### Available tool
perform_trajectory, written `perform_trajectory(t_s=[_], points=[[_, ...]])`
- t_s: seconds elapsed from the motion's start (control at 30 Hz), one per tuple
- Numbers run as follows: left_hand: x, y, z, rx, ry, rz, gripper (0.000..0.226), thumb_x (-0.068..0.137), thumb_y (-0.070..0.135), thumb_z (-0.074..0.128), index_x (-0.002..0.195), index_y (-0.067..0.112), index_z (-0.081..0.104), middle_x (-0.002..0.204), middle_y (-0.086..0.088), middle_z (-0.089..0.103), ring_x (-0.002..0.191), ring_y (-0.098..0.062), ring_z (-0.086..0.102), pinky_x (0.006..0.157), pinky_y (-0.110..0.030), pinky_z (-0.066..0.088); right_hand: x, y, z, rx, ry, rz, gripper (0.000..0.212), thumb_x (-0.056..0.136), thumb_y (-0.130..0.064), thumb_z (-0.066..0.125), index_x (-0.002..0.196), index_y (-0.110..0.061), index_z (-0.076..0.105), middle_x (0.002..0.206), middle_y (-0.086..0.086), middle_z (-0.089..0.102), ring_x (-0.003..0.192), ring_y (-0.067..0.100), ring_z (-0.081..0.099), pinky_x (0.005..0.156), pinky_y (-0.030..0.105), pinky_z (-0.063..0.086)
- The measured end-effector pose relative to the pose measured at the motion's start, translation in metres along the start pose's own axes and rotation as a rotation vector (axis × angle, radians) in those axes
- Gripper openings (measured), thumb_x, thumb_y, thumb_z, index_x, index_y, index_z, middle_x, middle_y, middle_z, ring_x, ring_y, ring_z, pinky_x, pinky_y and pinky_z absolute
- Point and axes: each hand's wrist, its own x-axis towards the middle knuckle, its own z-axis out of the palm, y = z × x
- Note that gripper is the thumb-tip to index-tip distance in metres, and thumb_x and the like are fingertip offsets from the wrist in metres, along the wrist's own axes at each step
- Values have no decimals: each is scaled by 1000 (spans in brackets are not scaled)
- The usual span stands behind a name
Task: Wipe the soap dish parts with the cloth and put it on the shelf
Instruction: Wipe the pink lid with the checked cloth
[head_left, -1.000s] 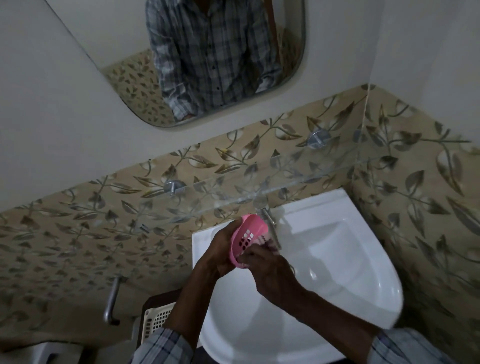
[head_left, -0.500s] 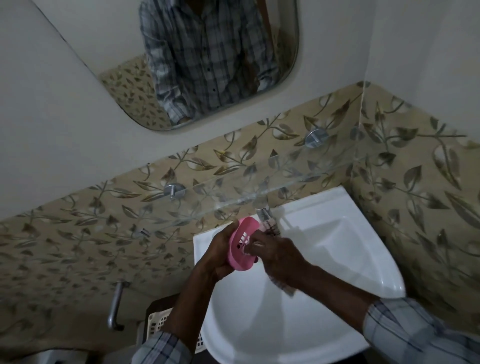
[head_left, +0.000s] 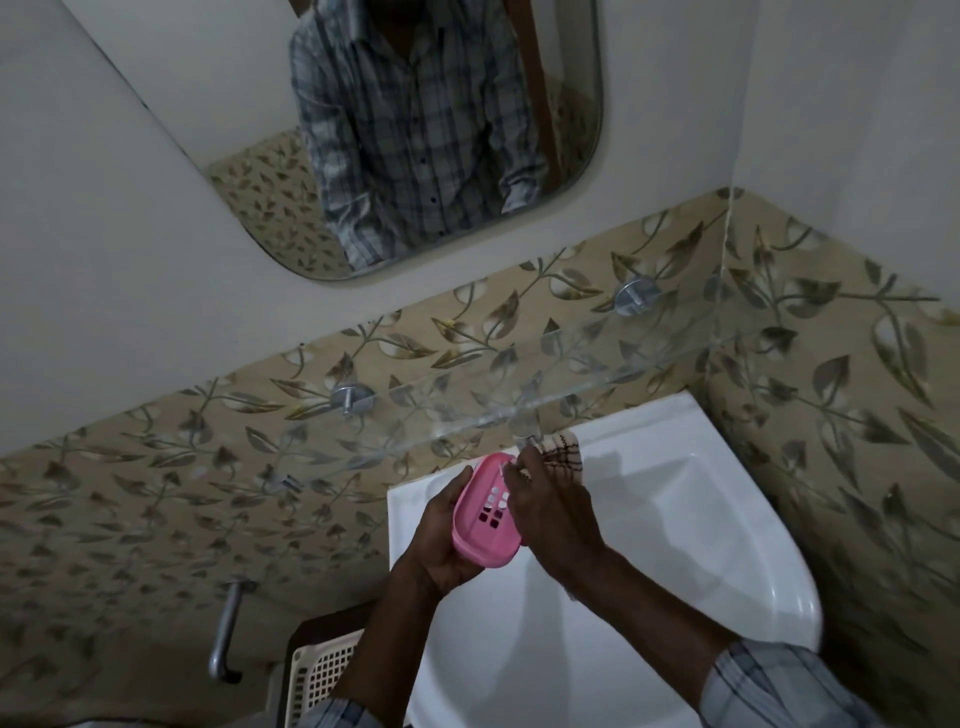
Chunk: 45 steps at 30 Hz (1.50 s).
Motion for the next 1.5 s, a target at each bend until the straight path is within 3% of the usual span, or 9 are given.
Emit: perform_trajectory(t_s=[0.2, 0.4, 0.57, 0.77, 0.9, 1.03, 1.17, 1.37, 1.5], points=[[4, -1, -2, 0, 7, -2, 52, 97, 45, 46, 118, 4, 70, 108, -20, 72, 93, -33, 69, 84, -43, 56, 7, 3, -1, 230, -31, -9, 22, 98, -18, 48, 113, -12, 64, 117, 4, 58, 85, 21, 68, 71, 32, 56], [7, 5, -5, 14, 67, 31, 67, 92, 49, 53, 131, -4, 56, 109, -25, 68, 96, -35, 67, 90, -44, 53, -3, -11, -2, 526, -301, -275, 24, 89, -8, 61, 109, -9, 73, 108, 9, 71, 97, 18, 66, 91, 31, 50], [0, 9, -15, 163, 59, 138, 67, 90, 51, 56, 136, 2, 55, 114, -28, 66, 95, -39, 68, 80, -48, 57, 21, 35, -22, 840, -163, 411, 30, 73, -33, 83, 98, -25, 69, 83, -17, 67, 76, 6, 66, 59, 11, 46], [-8, 19, -14, 322, 124, 84, 62, 91, 57, 53, 130, 9, 60, 107, -27, 68, 85, -37, 69, 73, -46, 59, -9, 44, 11, 1437, -238, 1127, 20, 80, -3, 76, 89, 14, 69, 76, 22, 65, 66, 28, 63, 64, 34, 51], [-8, 16, -12, 364, 170, 70, 54, 99, 51, 45, 136, 12, 54, 108, -22, 66, 82, -33, 66, 74, -46, 56, -11, 27, 7, 1223, -2, 735, 18, 90, -11, 66, 79, -20, 76, 75, -3, 74, 66, 8, 67, 56, 14, 52], [-13, 17, -12, 393, 134, 77, 56, 99, 50, 46, 136, 10, 53, 112, -27, 66, 86, -37, 67, 74, -46, 57, -20, 12, 3, 645, 170, 159, 30, 94, -14, 56, 121, -21, 69, 104, -1, 73, 91, 4, 65, 80, 9, 50], [-19, 24, -6, 408, 106, 89, 60, 95, 51, 48, 135, 7, 55, 115, -31, 64, 90, -40, 66, 78, -49, 57, -16, 6, 15, 348, 284, 265, 14, 85, -16, 74, 99, -19, 75, 90, 10, 70, 80, 30, 68, 69, 31, 49], [-25, 28, -10, 409, 106, 81, 65, 89, 55, 54, 132, 5, 56, 104, -28, 67, 83, -39, 67, 74, -48, 58, -13, 18, 32, 828, 337, 755, 16, 97, -21, 54, 87, -12, 62, 90, 11, 65, 84, 27, 61, 72, 34, 50], [-23, 26, -5, 387, 121, 37, 60, 96, 52, 48, 135, 6, 54, 105, -28, 67, 85, -39, 67, 75, -48, 57, -19, 9, 30, 811, 427, 324, 19, 98, -10, 54, 109, -15, 67, 103, 1, 65, 98, 9, 61, 82, 12, 47]])
